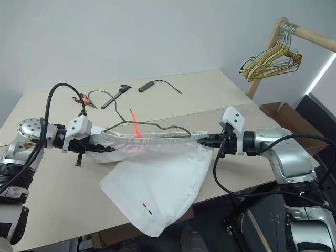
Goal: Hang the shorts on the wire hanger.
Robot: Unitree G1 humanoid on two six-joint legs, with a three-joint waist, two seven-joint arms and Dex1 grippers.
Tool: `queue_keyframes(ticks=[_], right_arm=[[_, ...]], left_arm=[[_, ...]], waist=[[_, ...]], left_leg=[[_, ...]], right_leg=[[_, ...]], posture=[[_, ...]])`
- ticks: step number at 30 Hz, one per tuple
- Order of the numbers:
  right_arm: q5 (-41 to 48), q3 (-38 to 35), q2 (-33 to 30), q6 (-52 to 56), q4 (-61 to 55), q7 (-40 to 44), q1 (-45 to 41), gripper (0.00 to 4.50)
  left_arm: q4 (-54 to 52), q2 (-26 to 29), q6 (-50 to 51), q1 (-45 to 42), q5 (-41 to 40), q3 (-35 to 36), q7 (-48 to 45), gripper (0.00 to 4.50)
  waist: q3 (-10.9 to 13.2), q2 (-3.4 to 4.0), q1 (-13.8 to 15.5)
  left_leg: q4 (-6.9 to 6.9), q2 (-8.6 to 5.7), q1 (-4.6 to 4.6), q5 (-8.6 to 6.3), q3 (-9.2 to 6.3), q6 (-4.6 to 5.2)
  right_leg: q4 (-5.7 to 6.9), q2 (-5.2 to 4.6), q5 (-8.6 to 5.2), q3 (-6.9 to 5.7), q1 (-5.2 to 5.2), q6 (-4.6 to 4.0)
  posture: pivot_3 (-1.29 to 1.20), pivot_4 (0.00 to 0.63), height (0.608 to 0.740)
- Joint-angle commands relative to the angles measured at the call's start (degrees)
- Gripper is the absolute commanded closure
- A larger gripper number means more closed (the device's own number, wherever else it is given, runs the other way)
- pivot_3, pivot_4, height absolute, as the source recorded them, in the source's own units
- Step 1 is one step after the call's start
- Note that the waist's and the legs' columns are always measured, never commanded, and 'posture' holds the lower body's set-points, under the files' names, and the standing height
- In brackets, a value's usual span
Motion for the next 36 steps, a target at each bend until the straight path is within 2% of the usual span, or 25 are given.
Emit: queue_keyframes(ticks=[1,18,28,36], right_arm=[[0.0,-3.1,-2.5,-0.8,0.6,-0.1,-1.0,4.47],[0.1,-2.9,-2.6,-0.9,1.4,0.7,-0.4,4.47],[0.6,-3.2,-2.9,-0.8,1.1,1.3,-0.9,4.47],[0.5,-0.8,-0.1,-0.8,-3.9,-1.2,-1.6,4.47]], left_arm=[[1.8,2.2,-0.6,0.4,1.7,1.7,0.7,4.5],[0.5,1.8,0.8,2.1,-3.2,3.5,-0.9,4.5],[1.6,3.3,-6.1,2.8,8.1,-1.1,5.6,4.5],[-0.3,1.6,-6.0,1.1,9.8,-3.4,6.1,4.5]], waist=[[0.0,0.0,0.0],[0.0,0.0,0.0],[0.0,0.0,0.1],[0.0,0.0,0.1]], left_leg=[[0.0,0.0,0.0,0.0,0.0,0.0],[0.0,0.01,0.0,0.0,0.0,0.0],[0.0,0.0,0.0,0.0,0.0,0.0],[0.0,0.0,0.0,0.0,0.0,0.0]], right_leg=[[0.0,0.0,0.0,0.0,0.0,0.0],[0.0,0.0,0.0,0.01,-0.01,0.0],[0.0,-0.01,0.0,0.01,0.0,0.0],[0.0,-0.01,0.0,0.01,0.0,0.0]], posture=[[-0.13,0.0,0.74],[-0.13,0.0,0.74],[-0.13,0.0,0.74],[-0.13,0.0,0.74]])
